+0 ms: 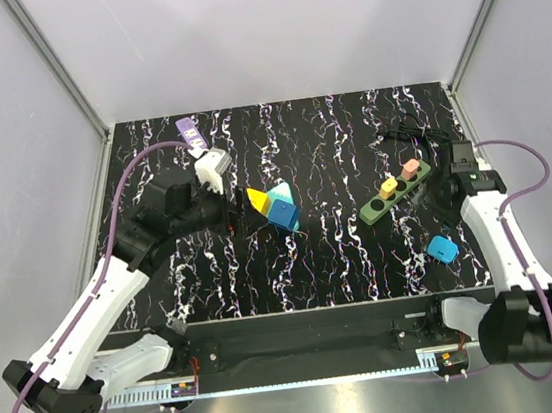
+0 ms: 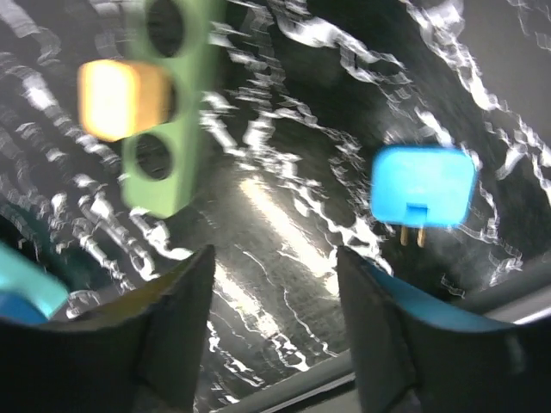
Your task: Insert the plug
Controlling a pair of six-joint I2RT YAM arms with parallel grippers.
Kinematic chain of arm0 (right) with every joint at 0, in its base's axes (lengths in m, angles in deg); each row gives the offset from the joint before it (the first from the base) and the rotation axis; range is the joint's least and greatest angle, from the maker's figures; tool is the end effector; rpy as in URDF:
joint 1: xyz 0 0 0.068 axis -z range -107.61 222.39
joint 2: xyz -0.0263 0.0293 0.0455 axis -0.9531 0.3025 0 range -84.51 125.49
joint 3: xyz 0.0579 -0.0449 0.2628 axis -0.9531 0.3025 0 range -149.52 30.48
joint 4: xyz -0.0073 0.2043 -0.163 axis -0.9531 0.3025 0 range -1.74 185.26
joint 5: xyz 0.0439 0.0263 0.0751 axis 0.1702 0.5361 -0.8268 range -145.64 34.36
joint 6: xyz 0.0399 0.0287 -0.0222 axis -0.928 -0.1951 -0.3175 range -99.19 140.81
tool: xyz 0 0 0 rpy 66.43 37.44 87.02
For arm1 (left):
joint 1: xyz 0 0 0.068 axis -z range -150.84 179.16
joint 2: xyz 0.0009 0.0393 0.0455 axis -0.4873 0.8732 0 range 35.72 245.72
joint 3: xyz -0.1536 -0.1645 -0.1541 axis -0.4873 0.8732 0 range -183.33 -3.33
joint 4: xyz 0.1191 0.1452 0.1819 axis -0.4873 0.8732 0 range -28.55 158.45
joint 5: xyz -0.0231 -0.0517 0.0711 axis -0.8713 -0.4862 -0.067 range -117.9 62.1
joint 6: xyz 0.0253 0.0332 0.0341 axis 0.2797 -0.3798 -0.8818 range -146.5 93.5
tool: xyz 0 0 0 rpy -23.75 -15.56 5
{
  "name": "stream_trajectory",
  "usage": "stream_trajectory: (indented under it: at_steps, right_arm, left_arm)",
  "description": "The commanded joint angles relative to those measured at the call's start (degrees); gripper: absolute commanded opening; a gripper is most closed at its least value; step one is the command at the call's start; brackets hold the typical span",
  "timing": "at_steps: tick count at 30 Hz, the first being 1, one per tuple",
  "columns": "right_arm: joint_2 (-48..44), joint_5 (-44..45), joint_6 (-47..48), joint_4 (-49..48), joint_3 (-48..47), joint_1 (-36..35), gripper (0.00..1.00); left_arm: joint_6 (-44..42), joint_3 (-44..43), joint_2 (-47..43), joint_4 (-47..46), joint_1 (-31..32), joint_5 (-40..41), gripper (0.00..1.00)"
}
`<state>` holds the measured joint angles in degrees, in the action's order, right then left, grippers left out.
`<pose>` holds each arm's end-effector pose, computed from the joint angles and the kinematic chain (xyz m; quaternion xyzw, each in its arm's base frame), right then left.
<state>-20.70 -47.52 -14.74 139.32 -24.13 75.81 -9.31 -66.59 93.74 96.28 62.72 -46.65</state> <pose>0.2084 -0.0174 0.2757 0.3387 0.9028 0.0051 0.2649 0.1706 -0.1269 0.3663 0.2025 0.8323 -0.3399 0.3882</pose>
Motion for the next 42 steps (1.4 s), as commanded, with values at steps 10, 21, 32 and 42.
stream_trajectory:
  at_steps: [10, 21, 32, 42]
  right_arm:
    - [10.54, 1.02, -29.12, 5.71, 1.88, 12.92, 0.80]
    - [19.59, 5.68, -29.66, 4.74, 2.75, 21.54, 0.82]
    - [27.06, 3.75, -22.48, -0.61, 5.13, 21.54, 0.72]
    - [25.57, -3.99, -10.86, -4.92, 2.14, 3.13, 0.61]
  left_arm:
    - [-1.55, 3.93, 0.25, -4.41, -0.08, -1.29, 0.91]
    - [-3.83, 8.60, -3.26, -5.65, -0.08, 0.99, 0.92]
    - [-4.01, 8.68, -3.00, -5.48, -0.08, 1.69, 0.93]
    - [-4.18, 8.07, -2.12, -5.47, -0.16, 4.33, 0.93]
